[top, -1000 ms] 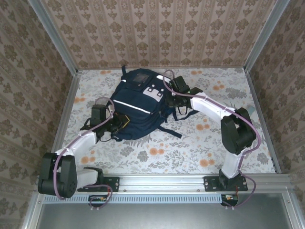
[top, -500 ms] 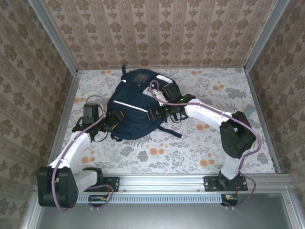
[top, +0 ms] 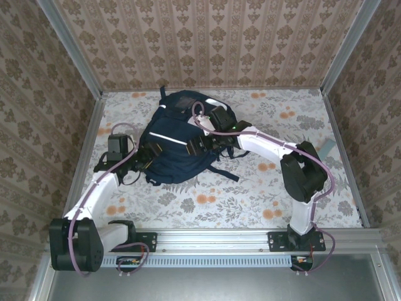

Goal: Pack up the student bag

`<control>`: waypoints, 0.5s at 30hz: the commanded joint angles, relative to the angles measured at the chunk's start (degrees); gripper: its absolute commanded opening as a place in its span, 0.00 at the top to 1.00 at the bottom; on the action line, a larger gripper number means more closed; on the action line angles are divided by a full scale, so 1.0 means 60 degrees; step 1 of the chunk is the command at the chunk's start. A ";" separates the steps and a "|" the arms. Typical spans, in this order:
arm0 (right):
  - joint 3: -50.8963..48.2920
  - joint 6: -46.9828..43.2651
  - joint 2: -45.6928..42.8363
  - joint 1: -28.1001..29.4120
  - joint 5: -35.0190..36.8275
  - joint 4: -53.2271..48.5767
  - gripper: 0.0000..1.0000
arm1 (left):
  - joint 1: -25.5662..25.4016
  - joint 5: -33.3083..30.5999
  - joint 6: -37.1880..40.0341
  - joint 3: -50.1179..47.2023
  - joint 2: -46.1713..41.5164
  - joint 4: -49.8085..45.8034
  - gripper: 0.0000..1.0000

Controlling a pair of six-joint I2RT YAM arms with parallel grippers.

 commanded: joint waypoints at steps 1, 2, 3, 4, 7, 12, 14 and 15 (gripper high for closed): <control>0.0238 -0.0080 0.0121 -0.0015 -0.0620 -0.0024 0.09 | -0.0029 0.0254 0.0010 0.0021 0.0154 0.0312 0.35; 0.0160 -0.0083 0.0047 0.0010 -0.0729 -0.0022 0.10 | -0.0053 0.0290 -0.0019 -0.0015 0.0212 0.0379 0.35; 0.0040 -0.0103 -0.0060 0.0049 -0.0821 -0.0027 0.10 | -0.0089 0.0318 -0.0031 -0.0051 0.0275 0.0467 0.35; -0.0085 -0.0137 -0.0200 0.0094 -0.0839 -0.0061 0.11 | -0.0140 0.0357 -0.0056 -0.0073 0.0357 0.0543 0.35; -0.0439 -0.0285 -0.0636 0.0231 -0.1012 -0.0223 0.13 | -0.0270 0.0396 -0.0113 -0.0133 0.0589 0.0784 0.35; -0.1044 -0.0500 -0.1188 0.0428 -0.1339 -0.0380 0.17 | -0.0384 0.0413 -0.0181 -0.0134 0.0843 0.1042 0.35; -0.1246 -0.0536 -0.1308 0.0482 -0.1258 -0.0374 0.19 | -0.0407 0.0408 -0.0172 -0.0105 0.0893 0.1065 0.35; -0.1345 -0.0555 -0.1356 0.0510 -0.1136 -0.0363 0.20 | -0.0424 0.0408 -0.0174 -0.0094 0.0921 0.1080 0.35</control>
